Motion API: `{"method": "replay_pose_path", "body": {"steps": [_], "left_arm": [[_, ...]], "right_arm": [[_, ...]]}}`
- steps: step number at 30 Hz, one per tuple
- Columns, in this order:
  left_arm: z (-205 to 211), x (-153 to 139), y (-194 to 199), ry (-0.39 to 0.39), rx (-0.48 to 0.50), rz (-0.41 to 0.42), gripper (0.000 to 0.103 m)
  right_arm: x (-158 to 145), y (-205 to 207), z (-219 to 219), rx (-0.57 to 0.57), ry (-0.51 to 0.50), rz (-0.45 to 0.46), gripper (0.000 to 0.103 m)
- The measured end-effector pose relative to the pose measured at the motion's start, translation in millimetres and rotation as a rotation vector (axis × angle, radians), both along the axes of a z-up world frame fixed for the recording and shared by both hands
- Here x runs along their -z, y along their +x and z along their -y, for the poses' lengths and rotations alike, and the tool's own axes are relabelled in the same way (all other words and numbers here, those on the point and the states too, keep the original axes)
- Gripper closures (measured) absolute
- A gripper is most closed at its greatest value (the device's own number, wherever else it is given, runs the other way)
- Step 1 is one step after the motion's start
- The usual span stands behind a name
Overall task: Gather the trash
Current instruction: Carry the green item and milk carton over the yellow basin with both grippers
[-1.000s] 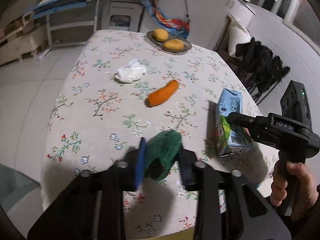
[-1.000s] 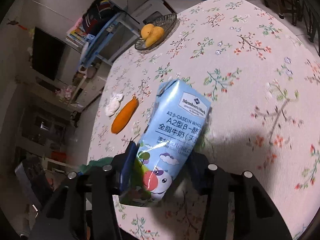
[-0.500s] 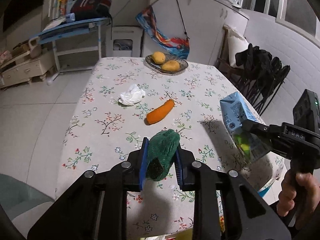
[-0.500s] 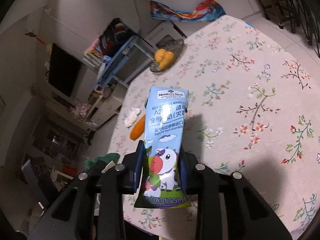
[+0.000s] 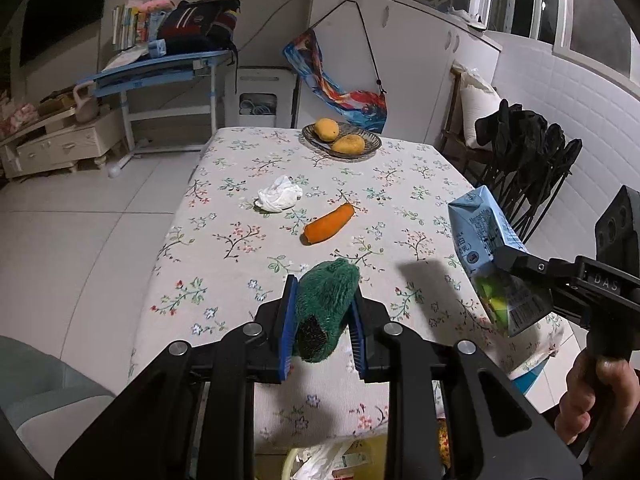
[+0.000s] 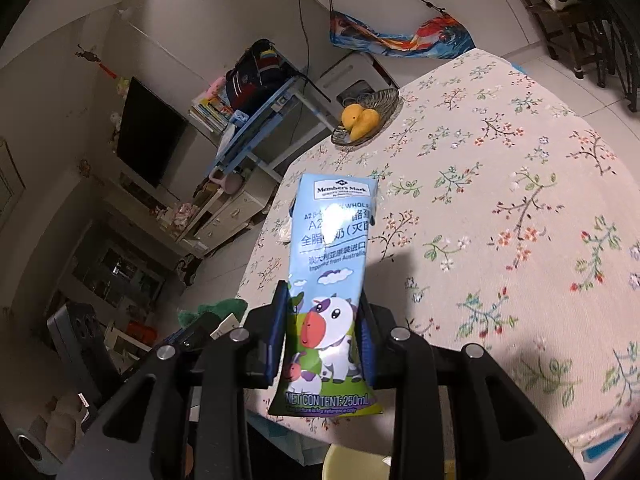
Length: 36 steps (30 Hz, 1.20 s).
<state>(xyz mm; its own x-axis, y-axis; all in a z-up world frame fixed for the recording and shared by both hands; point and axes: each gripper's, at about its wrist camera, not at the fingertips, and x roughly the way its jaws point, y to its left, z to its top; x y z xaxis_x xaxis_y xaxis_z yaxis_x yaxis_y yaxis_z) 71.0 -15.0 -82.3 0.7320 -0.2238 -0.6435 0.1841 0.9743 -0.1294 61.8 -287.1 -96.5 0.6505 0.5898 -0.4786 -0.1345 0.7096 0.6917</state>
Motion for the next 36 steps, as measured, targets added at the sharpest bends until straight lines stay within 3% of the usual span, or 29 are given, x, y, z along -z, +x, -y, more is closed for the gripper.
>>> {"method": "replay_pose_path", "body": {"steps": [23,36], "left_arm": [[-5,-2,-50,-0.026,-0.016,0.031,0.08],[-15,-2,-86,-0.06,-0.017,0.038,0.08]], "right_arm": [[10,-39,-15,-0.052,0.017,-0.005,0.072],[14,-71,-37,-0.132,-0.039,-0.027,0.072]]}}
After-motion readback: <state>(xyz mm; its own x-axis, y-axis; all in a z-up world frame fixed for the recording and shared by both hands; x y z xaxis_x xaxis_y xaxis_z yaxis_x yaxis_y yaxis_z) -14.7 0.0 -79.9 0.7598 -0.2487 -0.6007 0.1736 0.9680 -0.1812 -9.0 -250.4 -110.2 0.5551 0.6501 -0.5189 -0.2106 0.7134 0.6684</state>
